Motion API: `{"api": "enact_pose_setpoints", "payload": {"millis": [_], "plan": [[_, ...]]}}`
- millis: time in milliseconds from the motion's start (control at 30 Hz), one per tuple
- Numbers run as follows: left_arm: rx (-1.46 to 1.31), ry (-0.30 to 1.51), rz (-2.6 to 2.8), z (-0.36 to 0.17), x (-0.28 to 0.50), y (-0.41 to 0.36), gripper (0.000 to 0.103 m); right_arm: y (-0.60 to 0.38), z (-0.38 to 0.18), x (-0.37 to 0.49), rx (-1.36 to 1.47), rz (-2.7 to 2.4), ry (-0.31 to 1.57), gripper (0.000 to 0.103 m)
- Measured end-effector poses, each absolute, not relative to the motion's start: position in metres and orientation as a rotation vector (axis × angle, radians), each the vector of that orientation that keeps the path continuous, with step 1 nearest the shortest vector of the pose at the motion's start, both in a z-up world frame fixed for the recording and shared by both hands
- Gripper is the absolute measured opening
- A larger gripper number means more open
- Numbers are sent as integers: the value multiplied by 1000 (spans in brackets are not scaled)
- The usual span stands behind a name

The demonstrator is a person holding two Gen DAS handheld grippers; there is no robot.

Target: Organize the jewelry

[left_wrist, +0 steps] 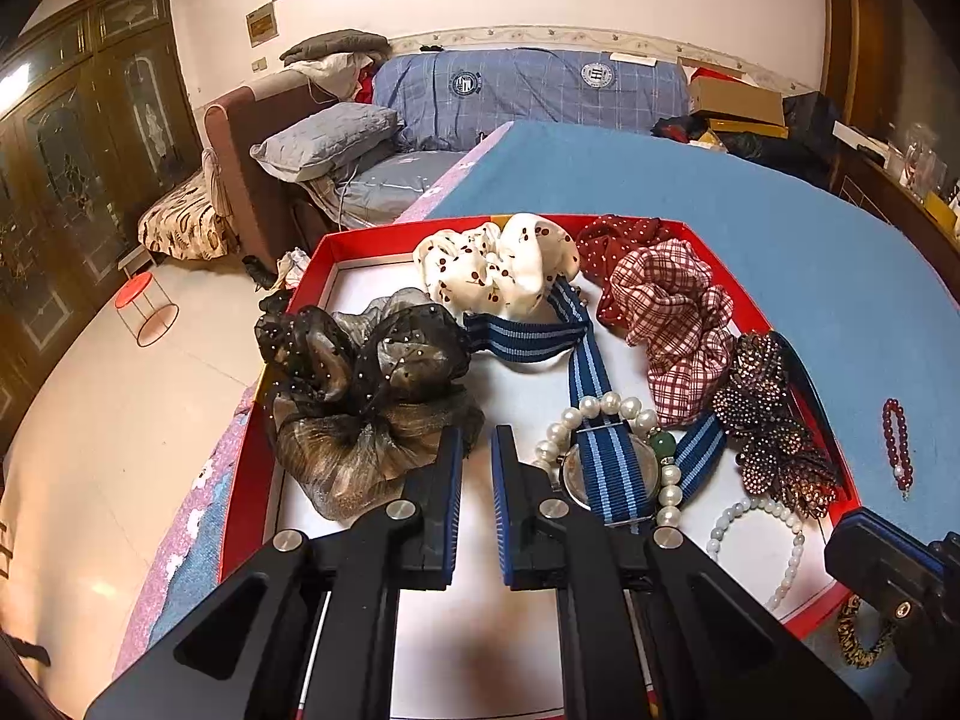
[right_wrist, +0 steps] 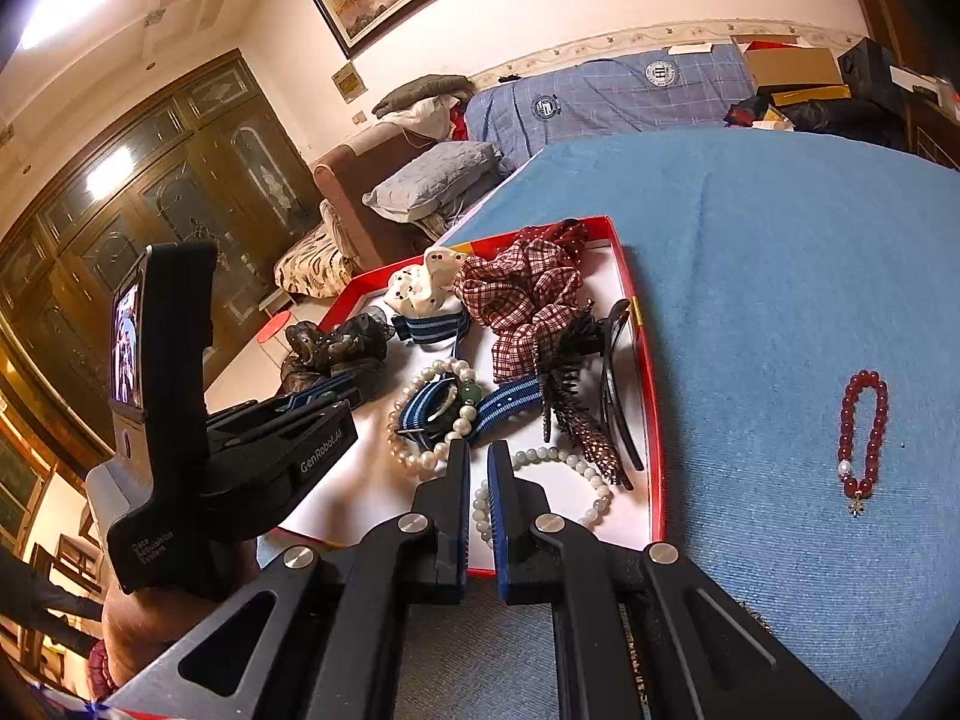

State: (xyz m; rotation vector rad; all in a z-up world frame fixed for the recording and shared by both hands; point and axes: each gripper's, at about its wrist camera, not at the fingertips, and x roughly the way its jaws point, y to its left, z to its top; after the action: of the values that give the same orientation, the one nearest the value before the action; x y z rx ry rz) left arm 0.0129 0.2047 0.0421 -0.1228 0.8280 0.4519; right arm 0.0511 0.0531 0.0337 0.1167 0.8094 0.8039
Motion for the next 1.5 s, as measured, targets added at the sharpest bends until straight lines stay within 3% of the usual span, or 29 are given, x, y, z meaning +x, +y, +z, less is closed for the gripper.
{"api": "enact_pose_setpoints", "payload": {"millis": [167, 233, 300, 467, 600, 1000, 1300, 1500], "plan": [[-114, 839, 455, 40, 16, 204, 10, 51, 34, 51, 121, 796, 810, 7], [-116, 846, 453, 39, 17, 204, 19, 50, 34, 52, 125, 791, 811, 9], [-107, 842, 458, 39, 16, 203, 38, 49, 34, 52, 129, 781, 812, 10], [-95, 855, 464, 35, 17, 202, 43, 45, 33, 55, 148, 762, 826, 14], [-119, 843, 467, 37, 14, 207, 59, 38, 34, 56, 164, 747, 822, 19], [-85, 805, 449, 39, 15, 196, 71, 24, 38, 58, 194, 711, 818, 46], [-87, 812, 476, 34, 19, 201, 83, 11, 41, 58, 225, 704, 816, 50], [-92, 806, 479, 33, 19, 202, 83, 5, 44, 55, 230, 704, 806, 51]]}}
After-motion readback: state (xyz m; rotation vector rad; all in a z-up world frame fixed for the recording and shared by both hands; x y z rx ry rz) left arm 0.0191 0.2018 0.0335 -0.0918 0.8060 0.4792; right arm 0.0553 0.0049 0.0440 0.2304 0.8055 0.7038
